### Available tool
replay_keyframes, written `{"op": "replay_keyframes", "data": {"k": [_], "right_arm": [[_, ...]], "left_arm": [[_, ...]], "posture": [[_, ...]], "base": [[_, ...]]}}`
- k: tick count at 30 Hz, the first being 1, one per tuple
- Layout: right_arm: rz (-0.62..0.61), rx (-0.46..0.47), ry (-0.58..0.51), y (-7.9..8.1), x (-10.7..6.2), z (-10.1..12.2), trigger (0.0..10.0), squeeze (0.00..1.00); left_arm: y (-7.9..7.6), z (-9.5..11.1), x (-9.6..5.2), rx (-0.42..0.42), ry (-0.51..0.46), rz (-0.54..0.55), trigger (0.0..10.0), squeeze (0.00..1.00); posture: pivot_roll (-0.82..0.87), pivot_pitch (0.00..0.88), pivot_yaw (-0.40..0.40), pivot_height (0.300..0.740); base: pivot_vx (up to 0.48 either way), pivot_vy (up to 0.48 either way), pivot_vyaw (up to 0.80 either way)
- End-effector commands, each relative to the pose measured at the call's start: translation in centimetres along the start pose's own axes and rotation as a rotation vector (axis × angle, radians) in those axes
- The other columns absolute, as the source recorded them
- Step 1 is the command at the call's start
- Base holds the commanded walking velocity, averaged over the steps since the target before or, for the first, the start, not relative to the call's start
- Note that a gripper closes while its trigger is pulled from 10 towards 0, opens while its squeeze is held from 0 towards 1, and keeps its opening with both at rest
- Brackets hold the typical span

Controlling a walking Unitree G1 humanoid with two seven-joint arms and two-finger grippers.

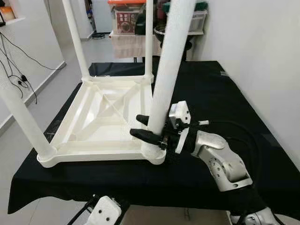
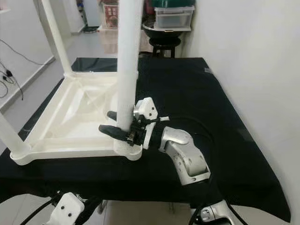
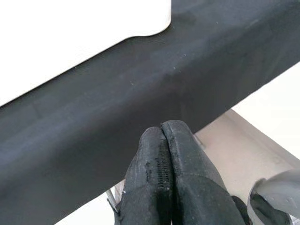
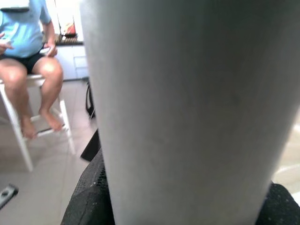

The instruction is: Building children table

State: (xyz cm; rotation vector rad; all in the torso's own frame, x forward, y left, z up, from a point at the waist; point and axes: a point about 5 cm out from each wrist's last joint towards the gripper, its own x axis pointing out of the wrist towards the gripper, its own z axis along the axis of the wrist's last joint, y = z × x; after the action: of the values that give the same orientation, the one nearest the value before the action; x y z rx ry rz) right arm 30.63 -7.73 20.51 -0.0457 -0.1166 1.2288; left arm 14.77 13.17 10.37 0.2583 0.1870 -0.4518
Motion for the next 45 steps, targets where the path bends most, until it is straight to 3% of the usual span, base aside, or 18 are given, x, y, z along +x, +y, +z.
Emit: {"op": "replay_keyframes", "data": {"k": [1,5,6,7,9,18,22,26,32,37,45], "right_arm": [[0.001,-0.013,0.042,0.1,0.7,-0.7,10.0,0.00],[-0.038,-0.007,0.073,-0.4,1.0,-1.2,10.0,0.00],[-0.065,-0.004,0.093,-0.8,1.0,-1.5,10.0,0.00],[-0.151,0.005,0.135,-2.1,0.6,-1.8,10.0,0.00],[-0.186,0.013,0.142,-2.7,0.3,-1.7,10.0,0.00],[-0.229,0.028,0.111,-3.4,0.1,-1.0,10.0,0.00],[-0.126,0.071,0.021,-2.7,0.3,-0.4,10.0,0.00],[0.014,0.092,-0.055,-0.9,0.5,-0.1,10.0,0.00],[0.009,0.029,0.001,0.1,1.7,-1.9,10.0,0.00],[-0.106,-0.058,0.015,-1.5,2.1,-2.2,10.0,0.00],[-0.064,-0.026,0.037,-2.8,0.5,-2.0,10.0,0.00]], "left_arm": [[0.2,0.6,-0.3,0.020,-0.012,0.035,10.0,0.00],[0.3,0.8,-0.4,0.016,-0.015,0.045,10.0,0.00],[0.2,1.1,-0.7,0.015,-0.016,0.049,10.0,0.00],[-0.3,1.7,-1.6,-0.007,-0.024,0.026,10.0,0.00],[-0.7,2.1,-2.2,-0.033,-0.028,-0.005,10.0,0.00],[-1.7,2.9,-3.1,-0.088,-0.037,-0.084,10.0,0.00],[-1.9,3.3,-3.5,-0.115,-0.035,-0.094,10.0,0.00],[-1.9,3.4,-3.6,-0.134,-0.032,-0.087,10.0,0.00],[-1.7,3.6,-3.7,-0.136,-0.031,-0.086,10.0,0.00],[-1.6,3.8,-3.7,-0.132,-0.032,-0.074,10.0,0.00],[-1.7,4.0,-3.8,-0.136,-0.030,-0.072,10.0,0.00]], "posture": [[0.08,0.169,-0.009,0.740],[0.09,0.175,-0.009,0.740],[0.09,0.185,-0.013,0.740],[0.09,0.204,-0.018,0.740],[0.10,0.210,-0.019,0.740],[0.10,0.239,-0.020,0.740],[0.11,0.251,-0.019,0.740],[0.12,0.259,-0.019,0.740],[0.14,0.262,-0.016,0.740],[0.16,0.267,-0.023,0.740],[0.15,0.275,-0.027,0.740]], "base": [[0.000,0.000,0.00],[0.000,0.000,0.00],[0.000,0.000,0.00],[0.000,0.000,0.00],[0.000,0.000,0.00],[0.000,0.000,0.00],[0.000,0.000,0.00],[0.000,0.000,0.00],[0.000,0.000,0.00],[0.000,0.000,0.00],[0.000,0.000,0.00]]}}
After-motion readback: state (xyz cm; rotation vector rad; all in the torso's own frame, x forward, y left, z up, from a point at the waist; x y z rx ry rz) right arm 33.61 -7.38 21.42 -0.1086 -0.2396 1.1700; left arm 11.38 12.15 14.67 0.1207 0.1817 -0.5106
